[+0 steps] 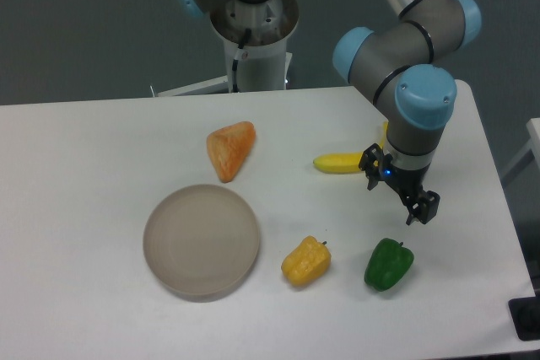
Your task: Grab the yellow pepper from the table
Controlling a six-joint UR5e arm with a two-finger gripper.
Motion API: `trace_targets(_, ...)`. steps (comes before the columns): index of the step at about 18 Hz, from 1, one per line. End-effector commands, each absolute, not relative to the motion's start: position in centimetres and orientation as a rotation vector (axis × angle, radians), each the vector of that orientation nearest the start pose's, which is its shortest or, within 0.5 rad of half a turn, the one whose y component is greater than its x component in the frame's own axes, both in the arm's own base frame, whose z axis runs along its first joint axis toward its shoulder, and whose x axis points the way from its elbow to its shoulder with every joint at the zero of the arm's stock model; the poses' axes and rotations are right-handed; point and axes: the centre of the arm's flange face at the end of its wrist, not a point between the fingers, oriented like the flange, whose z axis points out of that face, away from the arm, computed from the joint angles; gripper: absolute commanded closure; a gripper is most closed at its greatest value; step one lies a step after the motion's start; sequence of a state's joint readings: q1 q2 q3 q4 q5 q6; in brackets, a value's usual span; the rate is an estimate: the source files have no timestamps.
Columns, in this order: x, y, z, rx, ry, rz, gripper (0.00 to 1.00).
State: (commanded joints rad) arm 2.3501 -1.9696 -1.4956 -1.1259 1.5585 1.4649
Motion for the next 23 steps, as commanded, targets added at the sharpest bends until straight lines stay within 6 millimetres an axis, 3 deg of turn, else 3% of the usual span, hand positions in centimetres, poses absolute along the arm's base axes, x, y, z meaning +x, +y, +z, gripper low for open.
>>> trace_targets(8, -35.3, 55.7, 34.5, -2.881, 1.009, 0.155, 0.00)
trace_targets(10, -34.3, 56.7, 35.0, -2.865, 0.986, 0.155, 0.00)
trace_targets(12, -31.4, 58.7, 35.1, -2.884, 0.895, 0.146, 0.00)
trace_targets(14, -29.0, 61.0, 34.4, -2.910, 0.787, 0.126, 0.00)
trace_targets(18, -27.4, 65.2, 31.0, -2.982, 0.531, 0.070, 0.00)
trace_targets(20, -27.4, 65.7, 30.1, -2.990, 0.532, 0.064, 0.00)
trace_targets(23, -25.7, 66.6, 27.8, -3.009, 0.588, 0.031, 0.00)
